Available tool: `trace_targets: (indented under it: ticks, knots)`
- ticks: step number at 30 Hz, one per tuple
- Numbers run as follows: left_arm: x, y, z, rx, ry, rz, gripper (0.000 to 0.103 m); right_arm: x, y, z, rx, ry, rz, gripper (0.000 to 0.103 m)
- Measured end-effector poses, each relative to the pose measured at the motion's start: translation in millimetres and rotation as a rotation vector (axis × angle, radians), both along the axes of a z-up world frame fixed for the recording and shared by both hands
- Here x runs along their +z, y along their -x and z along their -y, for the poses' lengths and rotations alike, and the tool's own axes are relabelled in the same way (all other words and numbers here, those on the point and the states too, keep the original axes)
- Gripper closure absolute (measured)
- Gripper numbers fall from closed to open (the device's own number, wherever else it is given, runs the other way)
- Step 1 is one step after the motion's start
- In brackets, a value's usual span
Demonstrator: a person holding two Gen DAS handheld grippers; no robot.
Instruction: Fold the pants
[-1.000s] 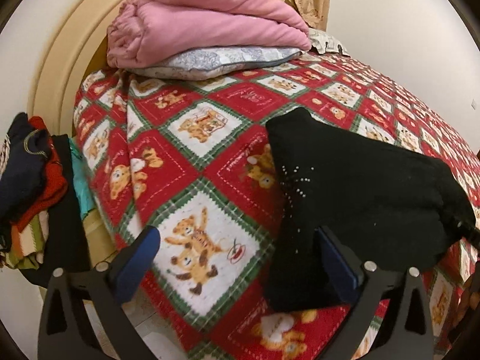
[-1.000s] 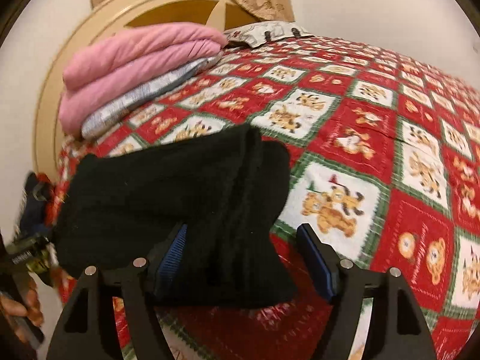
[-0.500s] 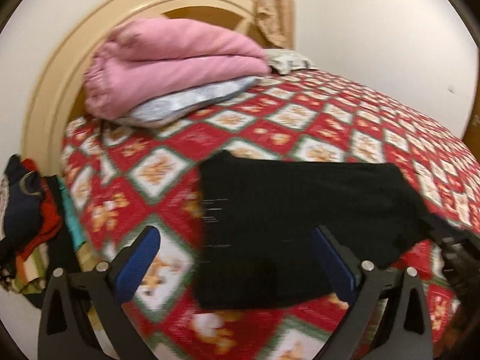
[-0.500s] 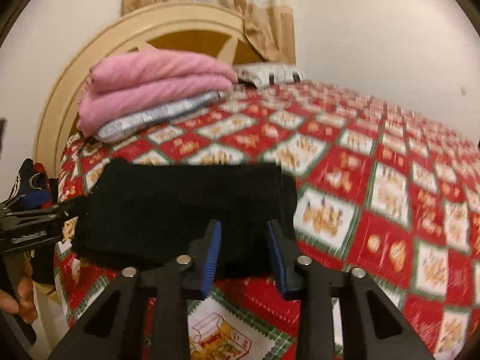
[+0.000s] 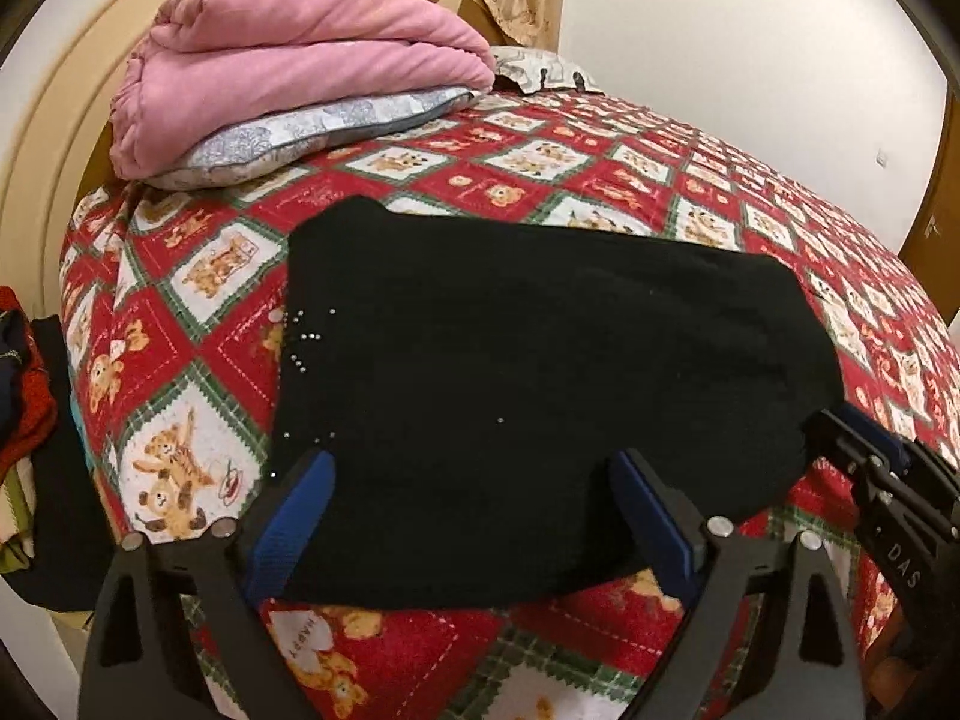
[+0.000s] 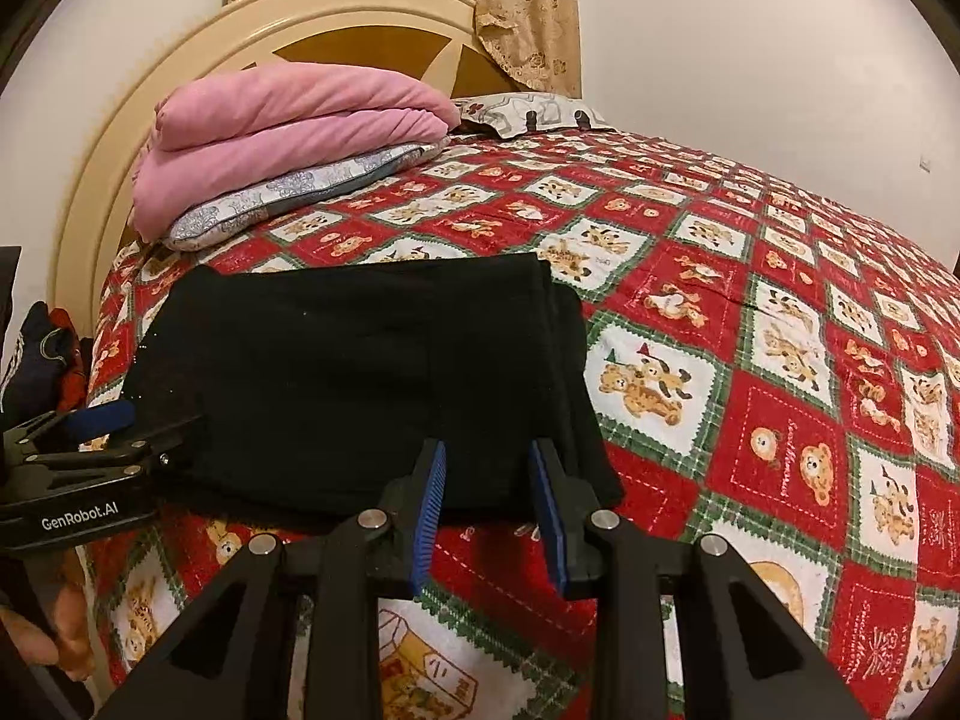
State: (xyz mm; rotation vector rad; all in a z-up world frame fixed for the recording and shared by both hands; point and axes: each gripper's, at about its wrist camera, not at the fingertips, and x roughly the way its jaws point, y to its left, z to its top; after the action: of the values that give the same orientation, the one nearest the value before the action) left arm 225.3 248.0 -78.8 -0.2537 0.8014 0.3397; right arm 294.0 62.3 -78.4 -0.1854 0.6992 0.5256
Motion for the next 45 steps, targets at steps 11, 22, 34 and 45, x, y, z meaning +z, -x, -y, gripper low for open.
trace_targets:
  ticks: [11, 22, 34, 45]
  knots:
    - [6, 7, -5, 0.002, 0.021, -0.043, 0.002, -1, 11, -18, 0.028, 0.113, 0.056, 0.053]
    - [28, 47, 6, 0.013, -0.017, -0.003, 0.002, 22, 78, 29, -0.062, -0.089, -0.055, 0.035]
    - [60, 94, 47, -0.04, -0.075, 0.078, 0.002, 60, 135, 77, -0.171, -0.208, -0.08, 0.035]
    - [101, 153, 68, -0.053, -0.148, 0.2, 0.0, 118, 211, 96, -0.222, -0.27, 0.131, 0.026]
